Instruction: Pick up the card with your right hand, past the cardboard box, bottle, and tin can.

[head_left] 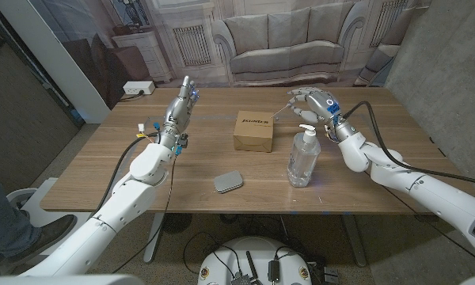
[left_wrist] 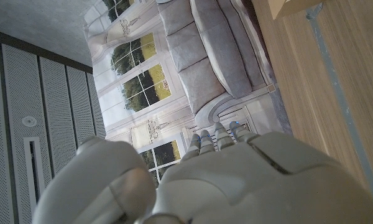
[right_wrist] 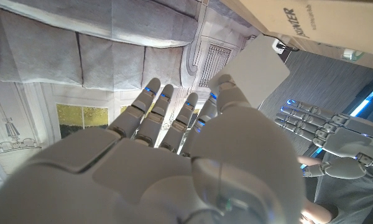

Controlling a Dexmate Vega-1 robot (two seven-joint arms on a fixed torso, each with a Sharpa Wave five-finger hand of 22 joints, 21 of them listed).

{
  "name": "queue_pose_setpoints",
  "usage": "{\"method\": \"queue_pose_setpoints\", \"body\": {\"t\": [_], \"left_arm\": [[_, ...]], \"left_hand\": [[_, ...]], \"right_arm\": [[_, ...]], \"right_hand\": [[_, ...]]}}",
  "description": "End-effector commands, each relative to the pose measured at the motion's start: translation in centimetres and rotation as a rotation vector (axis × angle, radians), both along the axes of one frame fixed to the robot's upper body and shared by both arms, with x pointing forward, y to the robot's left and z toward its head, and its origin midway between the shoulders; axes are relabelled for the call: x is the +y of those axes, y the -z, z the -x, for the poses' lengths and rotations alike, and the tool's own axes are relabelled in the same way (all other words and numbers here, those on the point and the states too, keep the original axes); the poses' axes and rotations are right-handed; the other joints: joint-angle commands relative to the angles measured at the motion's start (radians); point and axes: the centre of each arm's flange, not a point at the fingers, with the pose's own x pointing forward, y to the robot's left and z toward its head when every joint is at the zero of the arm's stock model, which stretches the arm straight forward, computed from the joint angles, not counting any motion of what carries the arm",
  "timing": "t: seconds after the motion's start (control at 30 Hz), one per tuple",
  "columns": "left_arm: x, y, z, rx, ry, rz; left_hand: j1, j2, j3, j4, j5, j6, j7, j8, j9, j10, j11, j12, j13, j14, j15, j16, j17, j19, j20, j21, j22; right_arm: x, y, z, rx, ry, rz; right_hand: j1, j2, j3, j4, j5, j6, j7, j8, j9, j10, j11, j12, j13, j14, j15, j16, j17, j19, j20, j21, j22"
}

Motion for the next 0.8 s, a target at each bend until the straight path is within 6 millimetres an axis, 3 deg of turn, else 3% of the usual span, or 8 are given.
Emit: {"method": "queue_pose_setpoints", "body": {"t": [0.03, 0.8], "left_arm": [[0.4, 0.0, 0.4, -0.013, 0.005, 0.004], [0.7, 0.6, 0.4, -0.003, 0.010, -0.004]], "left_hand": [[0.003, 0.008, -0.007, -0.001, 0.007, 0.004, -0.002, -0.005, 0.004, 0.006, 0.001, 0.000, 0.002, -0.003, 0.003, -0.001, 0.004, -0.009, -0.047, -0.005, 0.002], [0.005, 0.009, -0.010, -0.001, 0.007, 0.006, -0.003, -0.004, 0.004, 0.006, 0.001, -0.001, 0.002, -0.003, 0.003, -0.001, 0.004, -0.009, -0.047, -0.006, 0.002]], "right_arm": [[-0.3, -1.6, 1.4, -0.028, 0.045, -0.006], [-0.6, -5.1, 4.8, -0.005, 0.093, -0.061]], "right_hand": [[0.007, 0.005, -0.004, 0.002, -0.002, 0.007, -0.003, 0.011, 0.005, 0.010, 0.001, 0.001, 0.005, -0.002, -0.154, -0.002, 0.005, -0.004, -0.110, 0.001, 0.004], [0.007, 0.006, -0.010, 0.005, -0.003, 0.000, 0.001, 0.022, 0.018, 0.006, 0.001, -0.003, 0.005, -0.007, -0.151, -0.003, 0.005, -0.013, -0.106, -0.006, 0.003]]}}
